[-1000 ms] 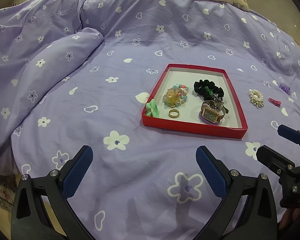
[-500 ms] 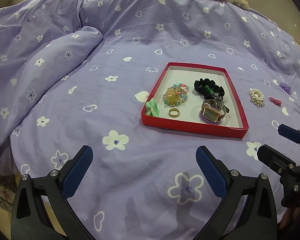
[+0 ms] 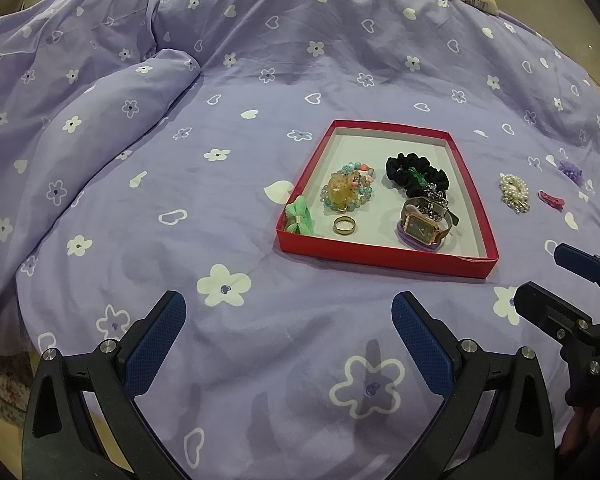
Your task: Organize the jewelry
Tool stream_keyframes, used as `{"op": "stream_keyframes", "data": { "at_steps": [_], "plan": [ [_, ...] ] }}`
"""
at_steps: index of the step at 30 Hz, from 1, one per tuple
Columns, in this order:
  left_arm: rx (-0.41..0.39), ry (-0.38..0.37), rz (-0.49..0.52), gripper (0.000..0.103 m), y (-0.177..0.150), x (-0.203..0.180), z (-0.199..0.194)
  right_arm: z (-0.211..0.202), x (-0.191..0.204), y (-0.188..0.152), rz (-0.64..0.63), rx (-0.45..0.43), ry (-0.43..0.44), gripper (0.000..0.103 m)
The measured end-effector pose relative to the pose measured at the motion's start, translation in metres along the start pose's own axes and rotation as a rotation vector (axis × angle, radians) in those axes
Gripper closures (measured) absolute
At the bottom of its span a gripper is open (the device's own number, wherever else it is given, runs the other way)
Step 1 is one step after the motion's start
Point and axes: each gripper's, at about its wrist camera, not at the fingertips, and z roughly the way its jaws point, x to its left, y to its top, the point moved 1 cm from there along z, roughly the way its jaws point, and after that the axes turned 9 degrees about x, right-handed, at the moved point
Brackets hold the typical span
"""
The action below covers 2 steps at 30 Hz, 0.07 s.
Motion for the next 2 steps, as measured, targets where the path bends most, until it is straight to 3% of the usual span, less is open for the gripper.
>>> {"op": "stream_keyframes", "data": {
  "at_steps": [2],
  "plan": [
    [0.000,-0.002,0.003,0.000,0.0002,-0.0002,-0.0004,0.0013,-0.0013,0.0011,0.002,0.003,0.001,0.000]
  ]
}}
